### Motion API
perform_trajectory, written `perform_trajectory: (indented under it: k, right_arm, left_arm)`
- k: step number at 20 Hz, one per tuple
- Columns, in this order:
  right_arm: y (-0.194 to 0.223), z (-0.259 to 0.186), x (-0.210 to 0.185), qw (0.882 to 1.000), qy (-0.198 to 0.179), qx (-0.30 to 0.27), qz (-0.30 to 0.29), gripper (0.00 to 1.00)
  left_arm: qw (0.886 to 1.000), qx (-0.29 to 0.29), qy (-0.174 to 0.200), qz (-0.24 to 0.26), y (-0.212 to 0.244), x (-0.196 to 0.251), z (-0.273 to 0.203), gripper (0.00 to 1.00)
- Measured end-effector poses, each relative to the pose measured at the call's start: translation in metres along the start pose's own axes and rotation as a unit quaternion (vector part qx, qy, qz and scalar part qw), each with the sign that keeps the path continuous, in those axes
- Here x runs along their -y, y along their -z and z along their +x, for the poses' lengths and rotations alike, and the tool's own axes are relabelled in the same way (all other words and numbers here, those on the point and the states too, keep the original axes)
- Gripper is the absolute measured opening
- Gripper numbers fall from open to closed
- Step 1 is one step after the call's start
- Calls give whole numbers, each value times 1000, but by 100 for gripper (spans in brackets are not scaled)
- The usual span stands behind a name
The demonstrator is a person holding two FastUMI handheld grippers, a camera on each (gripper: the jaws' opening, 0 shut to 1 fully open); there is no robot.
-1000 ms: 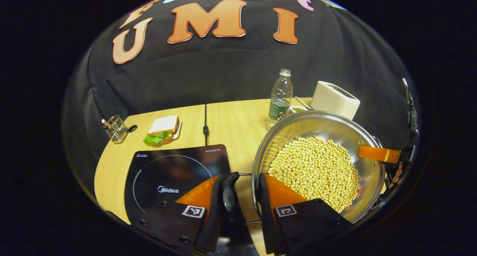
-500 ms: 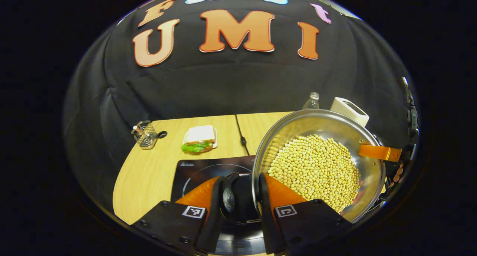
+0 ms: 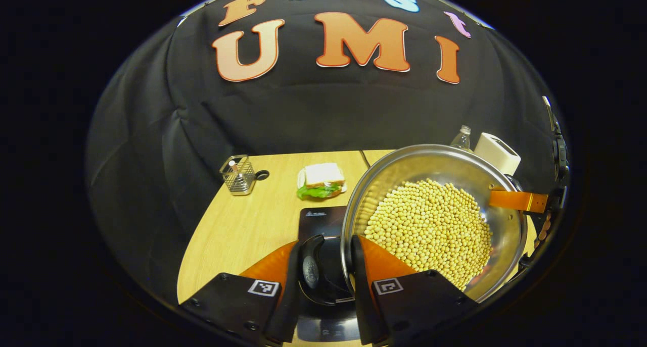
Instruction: First push the handle of the pot to place it horizontally, then grasp the pot with both hands and set it on the induction cooktop.
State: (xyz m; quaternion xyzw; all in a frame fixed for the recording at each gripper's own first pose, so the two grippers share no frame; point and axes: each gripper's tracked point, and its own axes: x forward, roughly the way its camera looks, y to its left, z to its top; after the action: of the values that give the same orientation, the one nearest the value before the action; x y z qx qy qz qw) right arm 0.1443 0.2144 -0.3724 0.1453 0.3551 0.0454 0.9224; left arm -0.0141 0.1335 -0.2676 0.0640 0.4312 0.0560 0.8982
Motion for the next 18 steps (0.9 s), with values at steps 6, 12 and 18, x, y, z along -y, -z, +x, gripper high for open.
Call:
perform_trajectory:
  k: [6, 12, 18]
  right_arm:
    - [15, 17, -26, 1000, -5, -11, -8, 45]
    - [33, 39, -36, 999, -4, -30, -12, 45]
    - [52, 52, -42, 999, -1, -49, -8, 45]
  left_arm:
    - [999, -19, 2, -36, 19, -27, 7, 58]
    - [999, -36, -1, -40, 22, -26, 9, 51]
    - [997, -55, -2, -47, 17, -26, 9, 54]
